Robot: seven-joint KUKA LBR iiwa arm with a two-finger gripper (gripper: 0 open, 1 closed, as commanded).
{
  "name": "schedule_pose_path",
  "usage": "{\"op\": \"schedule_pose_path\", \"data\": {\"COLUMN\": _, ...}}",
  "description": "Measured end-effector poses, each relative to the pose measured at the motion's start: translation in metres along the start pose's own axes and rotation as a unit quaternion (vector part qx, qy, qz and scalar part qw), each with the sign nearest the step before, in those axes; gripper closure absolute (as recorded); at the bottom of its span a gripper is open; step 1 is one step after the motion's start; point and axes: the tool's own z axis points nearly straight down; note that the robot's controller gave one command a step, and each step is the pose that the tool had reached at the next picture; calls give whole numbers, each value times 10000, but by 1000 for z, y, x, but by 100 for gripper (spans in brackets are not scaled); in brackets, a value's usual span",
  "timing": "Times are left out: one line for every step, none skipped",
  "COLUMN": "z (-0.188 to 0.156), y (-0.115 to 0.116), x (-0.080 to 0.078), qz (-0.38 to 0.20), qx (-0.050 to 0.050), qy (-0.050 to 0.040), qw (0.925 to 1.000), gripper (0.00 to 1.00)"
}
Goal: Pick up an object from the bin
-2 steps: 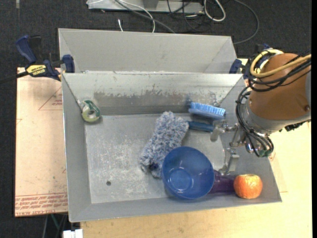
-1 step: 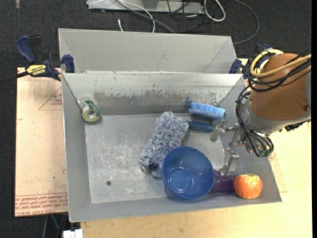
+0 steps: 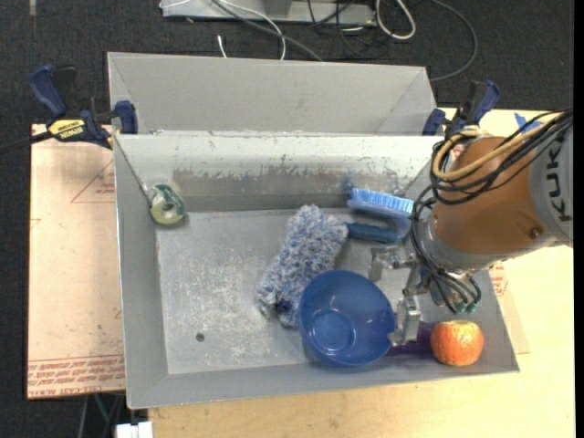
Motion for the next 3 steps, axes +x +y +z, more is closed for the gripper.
{"op": "schedule_pose_path", "data": {"z": 6, "y": 6, "x": -12, "qz": 301, "qx": -3, "qy": -6, "qw": 9995, "gripper": 0}}
{"op": "schedule_pose_path", "data": {"z": 45, "y": 13, "x": 2, "qz": 118, "qx": -7, "qy": -29, "qw": 9999, "gripper": 0}}
{"op": "schedule_pose_path", "data": {"z": 78, "y": -6, "x": -9, "qz": -843, "qx": -1, "qy": -62, "qw": 9964, "gripper": 0}}
